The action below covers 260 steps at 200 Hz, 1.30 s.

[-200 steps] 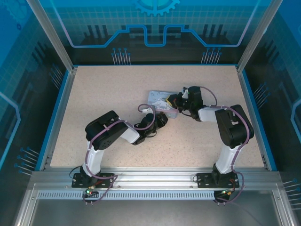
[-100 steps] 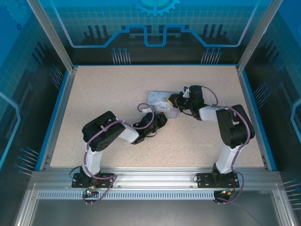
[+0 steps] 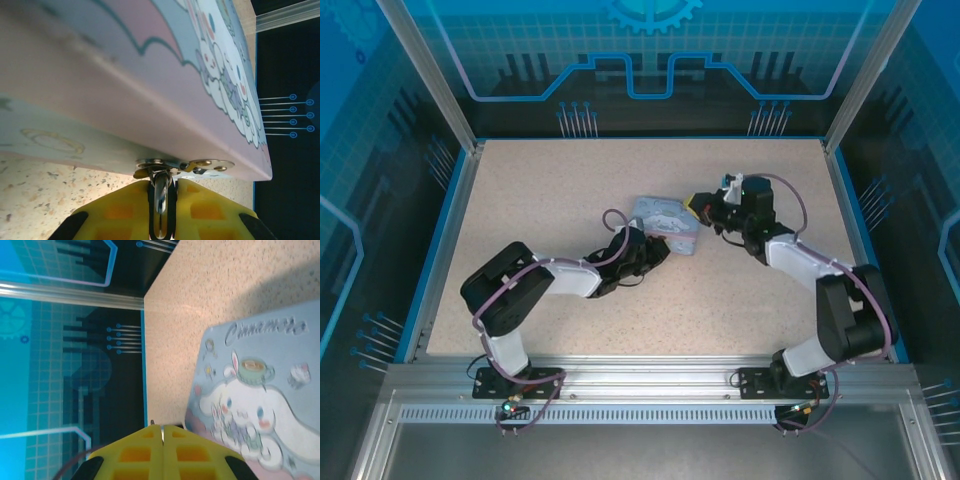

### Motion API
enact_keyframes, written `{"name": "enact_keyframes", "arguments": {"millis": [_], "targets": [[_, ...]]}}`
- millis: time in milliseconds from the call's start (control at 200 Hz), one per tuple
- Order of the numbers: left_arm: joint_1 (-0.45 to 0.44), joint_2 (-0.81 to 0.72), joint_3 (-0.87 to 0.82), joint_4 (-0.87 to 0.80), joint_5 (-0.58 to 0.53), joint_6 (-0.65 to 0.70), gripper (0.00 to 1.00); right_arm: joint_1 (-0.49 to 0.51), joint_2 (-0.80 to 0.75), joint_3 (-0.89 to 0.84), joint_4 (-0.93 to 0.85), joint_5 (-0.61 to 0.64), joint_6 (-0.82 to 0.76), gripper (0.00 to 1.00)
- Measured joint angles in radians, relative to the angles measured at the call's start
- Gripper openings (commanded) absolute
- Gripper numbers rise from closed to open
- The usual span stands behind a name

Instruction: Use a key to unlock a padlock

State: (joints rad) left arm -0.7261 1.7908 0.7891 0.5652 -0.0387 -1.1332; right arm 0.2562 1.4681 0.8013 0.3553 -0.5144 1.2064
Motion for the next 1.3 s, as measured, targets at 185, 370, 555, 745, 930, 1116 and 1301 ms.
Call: {"name": "enact_keyframes", "arguments": {"millis": [185, 370, 555, 745, 930, 1116, 1301], "targets": [[0.018, -0.039, 0.000, -0.061, 0.022, -0.014, 0.00, 0.032, -0.098, -0.141, -0.019, -0.033, -0.002, 0.00], [0.036, -0.094, -0.020, -0.060, 0.045, -0.041, 0.00, 0.091, -0.141, -0.234, -0.011, -0.045, 0.014, 0.00], [0.063, -0.111, -0.041, -0.022, 0.090, -0.077, 0.00, 0.142, -0.149, -0.283, 0.031, -0.041, 0.043, 0.00], [0.085, -0.105, -0.058, 0.114, 0.161, -0.143, 0.00, 0.143, -0.167, -0.318, 0.068, -0.016, 0.083, 0.00], [0.101, -0.043, -0.059, 0.284, 0.228, -0.244, 0.00, 0.137, -0.179, -0.322, 0.110, 0.010, 0.120, 0.00], [0.115, -0.017, -0.059, 0.355, 0.257, -0.313, 0.00, 0.116, -0.204, -0.349, 0.149, 0.052, 0.175, 0.00], [0.117, -0.017, -0.072, 0.380, 0.257, -0.344, 0.00, 0.107, -0.212, -0.349, 0.163, 0.091, 0.208, 0.00]]}}
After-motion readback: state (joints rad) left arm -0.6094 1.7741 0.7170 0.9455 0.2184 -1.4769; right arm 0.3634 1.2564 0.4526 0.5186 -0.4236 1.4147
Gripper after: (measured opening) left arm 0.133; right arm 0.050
